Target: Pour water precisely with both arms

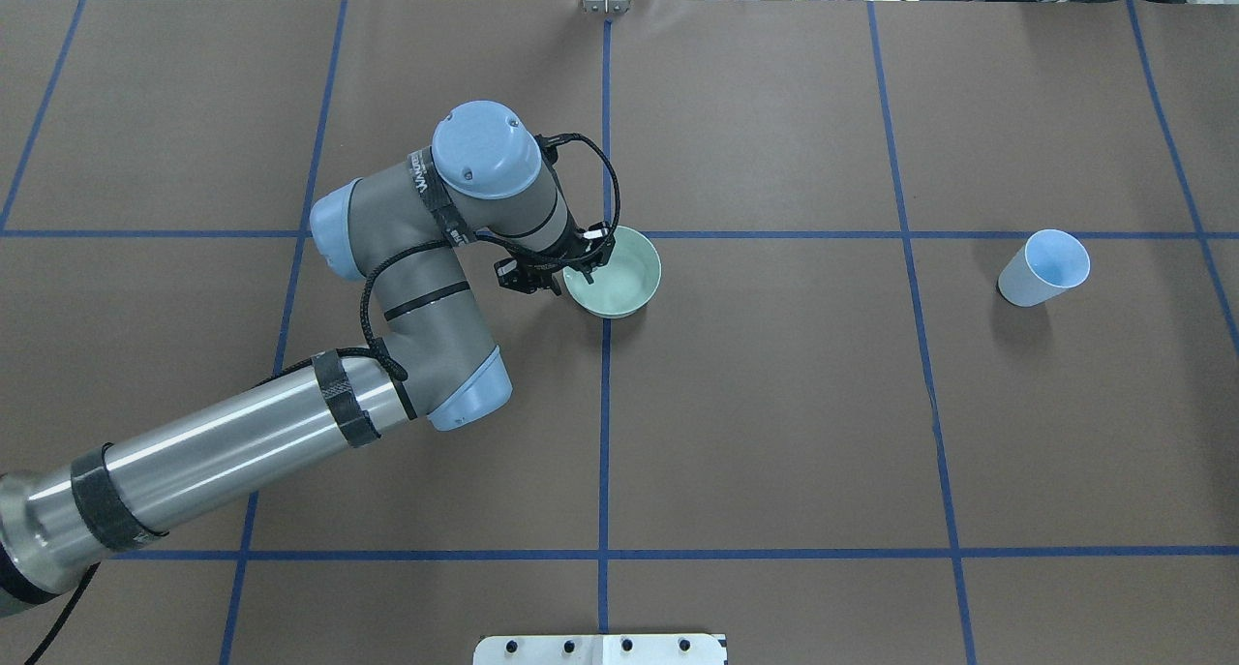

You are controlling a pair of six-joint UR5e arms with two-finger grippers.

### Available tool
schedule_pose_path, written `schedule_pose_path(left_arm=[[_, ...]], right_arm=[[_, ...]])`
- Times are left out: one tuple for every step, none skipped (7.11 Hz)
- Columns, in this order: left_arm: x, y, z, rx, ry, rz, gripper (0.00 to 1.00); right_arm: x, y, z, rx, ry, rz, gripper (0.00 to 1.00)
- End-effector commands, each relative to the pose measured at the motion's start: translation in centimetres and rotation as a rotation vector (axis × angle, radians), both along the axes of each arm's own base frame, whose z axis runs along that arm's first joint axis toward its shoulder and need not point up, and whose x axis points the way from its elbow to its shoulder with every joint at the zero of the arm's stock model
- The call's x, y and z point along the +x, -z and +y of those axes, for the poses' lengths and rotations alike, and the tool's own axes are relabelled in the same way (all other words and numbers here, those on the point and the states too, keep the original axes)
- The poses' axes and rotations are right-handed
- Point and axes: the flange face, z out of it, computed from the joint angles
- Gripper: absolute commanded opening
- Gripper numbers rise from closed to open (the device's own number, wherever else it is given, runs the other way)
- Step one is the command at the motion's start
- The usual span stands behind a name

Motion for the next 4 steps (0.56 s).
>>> schedule_pose_path(left_arm=[[-0.2, 0.1, -0.1, 0.003, 0.002, 0.003, 0.0], [-0.7, 0.3, -0.6, 0.003, 0.01, 0.005, 0.0], [-2.0, 1.2, -0.9, 0.012, 0.019, 0.021, 0.0], [-4.8, 2.0, -1.9, 0.016, 0.027, 0.051, 0.0]], right_arm=[[-0.1, 0.0, 0.0, -0.001, 0.002, -0.001, 1.0], [0.0, 0.1, 0.0, 0.002, 0.0, 0.0, 1.0], [0.0, 0.0, 0.0, 0.001, 0.0, -0.001, 1.0], [0.0, 0.0, 0.0, 0.001, 0.0, -0.001, 1.0]])
